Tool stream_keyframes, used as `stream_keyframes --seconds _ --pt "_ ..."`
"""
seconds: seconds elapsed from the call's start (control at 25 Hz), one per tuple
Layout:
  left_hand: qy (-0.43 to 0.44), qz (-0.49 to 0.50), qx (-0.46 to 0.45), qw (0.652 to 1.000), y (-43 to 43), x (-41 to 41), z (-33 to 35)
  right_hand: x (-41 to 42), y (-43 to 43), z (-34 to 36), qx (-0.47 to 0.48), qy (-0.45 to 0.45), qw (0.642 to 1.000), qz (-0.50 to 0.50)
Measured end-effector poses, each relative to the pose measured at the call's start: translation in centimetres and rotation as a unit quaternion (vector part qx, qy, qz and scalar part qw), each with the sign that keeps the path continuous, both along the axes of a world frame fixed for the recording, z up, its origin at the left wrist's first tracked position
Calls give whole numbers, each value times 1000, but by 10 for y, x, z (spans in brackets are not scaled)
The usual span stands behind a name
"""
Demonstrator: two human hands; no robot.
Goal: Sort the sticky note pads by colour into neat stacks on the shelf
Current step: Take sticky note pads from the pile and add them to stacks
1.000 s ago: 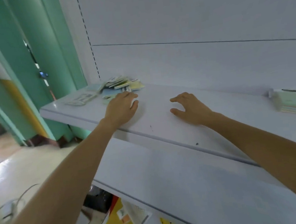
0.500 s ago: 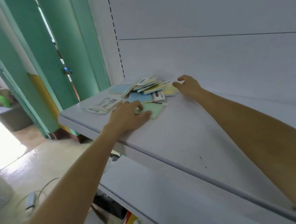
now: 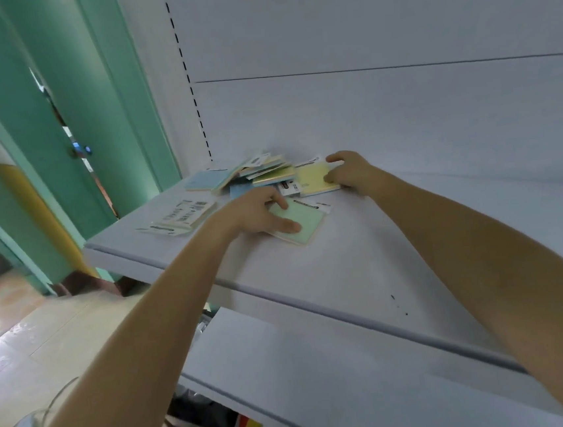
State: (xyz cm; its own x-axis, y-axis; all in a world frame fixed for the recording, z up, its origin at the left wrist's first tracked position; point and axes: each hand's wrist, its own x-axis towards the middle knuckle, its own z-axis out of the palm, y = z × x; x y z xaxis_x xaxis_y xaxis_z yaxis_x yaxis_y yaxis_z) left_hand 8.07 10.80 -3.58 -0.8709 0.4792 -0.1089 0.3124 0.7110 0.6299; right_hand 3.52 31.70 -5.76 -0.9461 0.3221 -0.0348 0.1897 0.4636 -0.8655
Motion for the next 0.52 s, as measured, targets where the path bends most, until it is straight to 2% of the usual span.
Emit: stream_keyframes --seconds 0.08,0.16,0.32,0.52 --pt "-68 1 65 996 2 0 1 13 7 6 -34 -25 999 9" --pt "-114 -19 70 991 6 1 3 31 17 11 -21 -20 1000 3" --pt "-47 -107 -40 992 19 8 11 81 43 15 62 29 997 -42" --pt "33 -154 60 986 62 38 23 175 73 15 28 70 993 -90"
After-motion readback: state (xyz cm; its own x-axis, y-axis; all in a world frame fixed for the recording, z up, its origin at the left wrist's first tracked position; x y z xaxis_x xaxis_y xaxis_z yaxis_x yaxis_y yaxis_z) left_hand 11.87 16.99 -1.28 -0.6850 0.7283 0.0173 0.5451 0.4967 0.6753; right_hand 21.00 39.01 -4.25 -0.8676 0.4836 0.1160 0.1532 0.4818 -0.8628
